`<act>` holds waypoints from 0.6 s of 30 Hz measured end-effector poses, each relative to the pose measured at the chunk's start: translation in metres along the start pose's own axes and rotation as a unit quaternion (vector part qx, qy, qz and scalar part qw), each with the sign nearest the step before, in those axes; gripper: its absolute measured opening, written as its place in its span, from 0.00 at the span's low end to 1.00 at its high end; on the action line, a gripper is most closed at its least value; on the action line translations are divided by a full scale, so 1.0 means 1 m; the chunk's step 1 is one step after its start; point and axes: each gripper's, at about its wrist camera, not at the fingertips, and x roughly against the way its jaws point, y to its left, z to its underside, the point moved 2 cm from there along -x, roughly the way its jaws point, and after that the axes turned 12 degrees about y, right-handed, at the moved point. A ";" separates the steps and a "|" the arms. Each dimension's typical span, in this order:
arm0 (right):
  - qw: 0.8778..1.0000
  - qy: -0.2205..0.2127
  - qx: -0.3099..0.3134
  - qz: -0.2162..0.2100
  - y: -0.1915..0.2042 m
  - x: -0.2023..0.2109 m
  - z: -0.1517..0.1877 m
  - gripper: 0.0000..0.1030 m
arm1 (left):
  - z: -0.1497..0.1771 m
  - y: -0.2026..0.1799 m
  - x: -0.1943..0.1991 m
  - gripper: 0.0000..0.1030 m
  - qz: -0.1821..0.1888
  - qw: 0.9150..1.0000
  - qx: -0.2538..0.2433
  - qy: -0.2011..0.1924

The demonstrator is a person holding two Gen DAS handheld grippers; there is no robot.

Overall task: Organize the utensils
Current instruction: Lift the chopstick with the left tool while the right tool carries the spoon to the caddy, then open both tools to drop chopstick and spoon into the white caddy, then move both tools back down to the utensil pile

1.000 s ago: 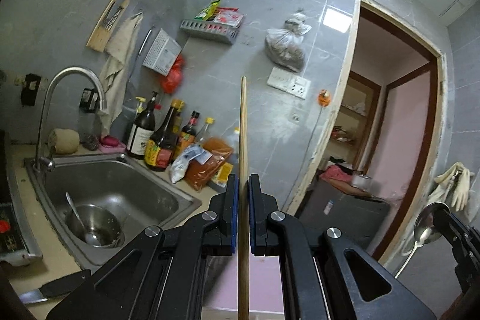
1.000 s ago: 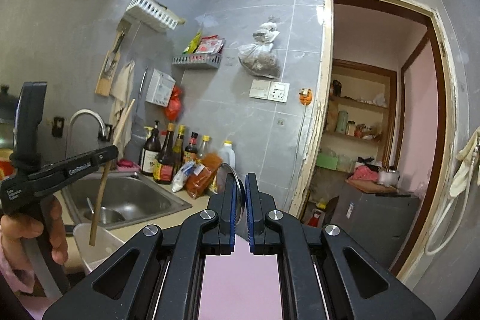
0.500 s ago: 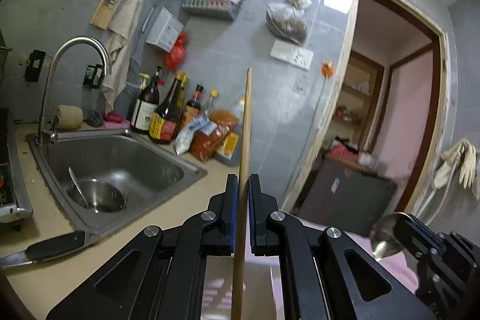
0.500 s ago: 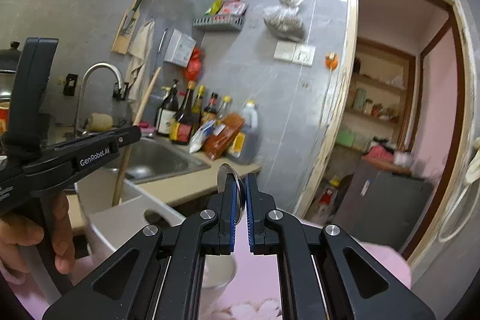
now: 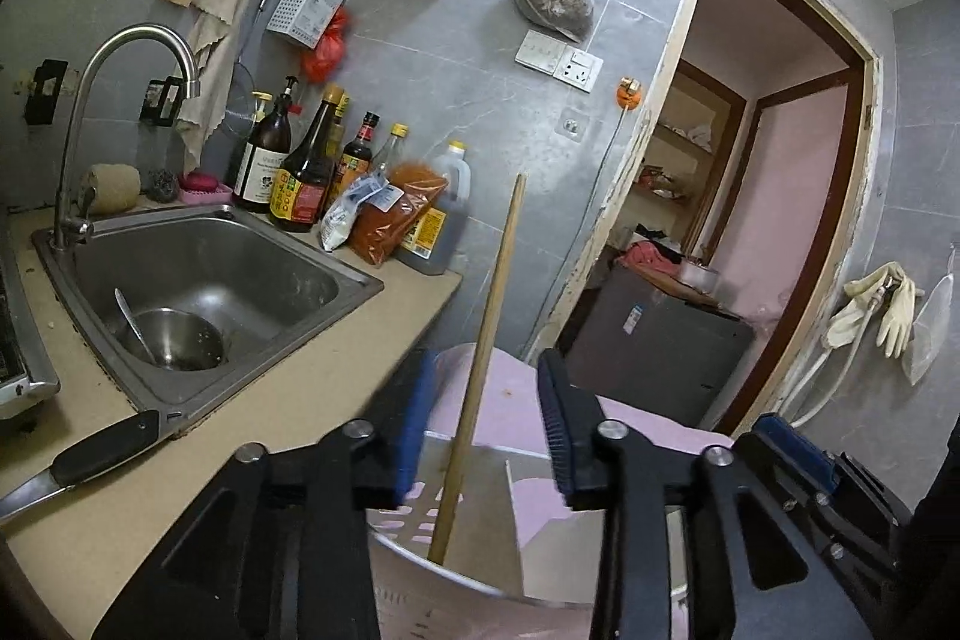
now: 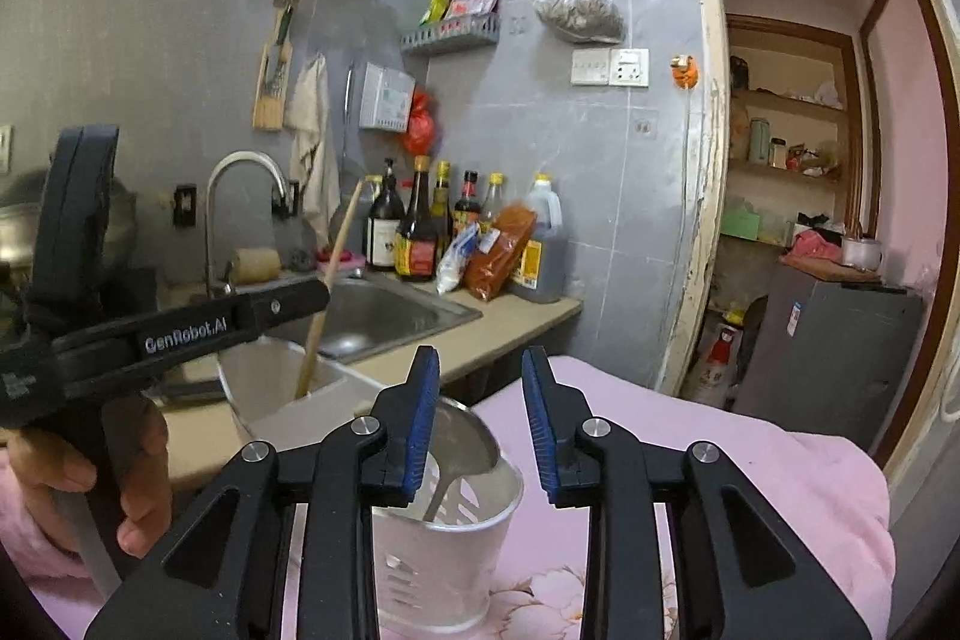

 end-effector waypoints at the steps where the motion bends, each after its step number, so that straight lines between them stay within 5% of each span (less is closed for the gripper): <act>1: 1.000 -0.007 -0.007 0.002 -0.002 0.005 -0.002 0.32 | -0.001 -0.002 0.003 0.38 0.002 1.000 0.000 0.000; 7: 0.995 -0.072 -0.051 0.043 -0.022 0.050 -0.009 0.67 | -0.008 -0.028 0.021 0.58 0.009 0.999 -0.030 -0.011; 14: 0.981 -0.127 -0.087 0.118 -0.054 0.107 -0.007 0.97 | -0.001 -0.077 0.042 0.91 0.031 0.994 -0.097 -0.037; 18: 0.976 -0.130 -0.090 0.151 -0.070 0.130 -0.001 1.00 | 0.012 -0.105 0.047 0.95 0.051 0.989 -0.132 -0.045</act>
